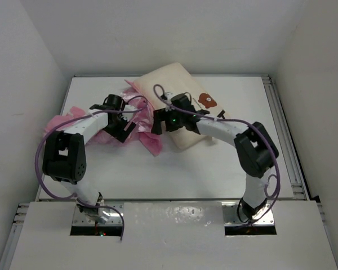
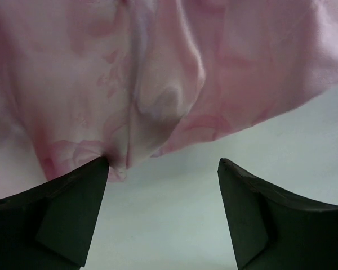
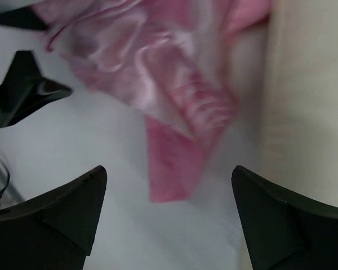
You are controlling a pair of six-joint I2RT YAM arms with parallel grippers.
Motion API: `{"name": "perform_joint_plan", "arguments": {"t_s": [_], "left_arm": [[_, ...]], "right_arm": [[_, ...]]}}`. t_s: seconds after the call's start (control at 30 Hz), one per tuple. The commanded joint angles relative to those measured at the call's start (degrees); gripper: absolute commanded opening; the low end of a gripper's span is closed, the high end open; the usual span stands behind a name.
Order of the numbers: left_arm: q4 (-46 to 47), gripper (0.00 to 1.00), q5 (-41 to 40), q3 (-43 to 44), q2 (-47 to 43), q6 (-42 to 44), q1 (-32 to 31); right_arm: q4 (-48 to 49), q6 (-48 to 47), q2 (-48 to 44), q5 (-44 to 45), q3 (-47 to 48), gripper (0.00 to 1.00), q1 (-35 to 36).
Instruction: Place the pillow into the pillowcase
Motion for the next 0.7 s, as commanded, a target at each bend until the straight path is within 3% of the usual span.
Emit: {"name": "perform_joint_plan", "arguments": {"t_s": [0.0,0.13,0.23,0.33,0.37,0.4,0.47,0.5,0.53,0.67], "left_arm": [[6.2,0.77,4.0,-3.1,-5.5,0.1,0.1],[9.7,0.76,7.6,-9.4,-7.7,-0.5,-1.1],[16.8,0.79,3.7,-13.2,-6.3,-3.9,-2.5],[21.5,0.78,-1.6,-11.6,-1.0,-8.5,-2.9],[22.2,0.74,-2.0,-10.7,1.3,-9.7,-2.7],[22.9,0.69,-2.6,-9.9,2.1,-10.3,-2.7],[25.8,0.39,-2.8,-10.2,3.0,-11.1,-2.8],[26.6,0.20,-3.7,-10.7,2.9,-11.4,-2.8],[27.0,0.00,-4.4,-10.6,3.0,-12.2,-2.7],[23.5,0.00,-6.0,-8.1,0.4,-11.7,-2.6]], "right_arm": [[0.7,-2.2,4.3,-4.2,6.6,0.89,5.1],[-5.2,2.0,13.3,-0.6,14.2,0.86,7.1],[-8.2,4.0,18.1,3.1,16.7,0.84,6.7],[-8.3,5.4,19.3,5.3,16.5,0.70,5.5],[-7.8,5.8,18.6,6.7,15.2,0.63,5.0],[-6.4,6.1,18.0,7.3,14.2,0.47,4.8],[-5.2,6.1,15.9,8.8,11.7,0.28,4.8],[-5.0,5.7,15.3,9.2,11.2,0.09,4.7],[-5.1,5.3,14.8,9.6,10.4,0.00,4.8],[-4.3,4.1,9.7,13.7,6.7,0.00,4.6]]}}
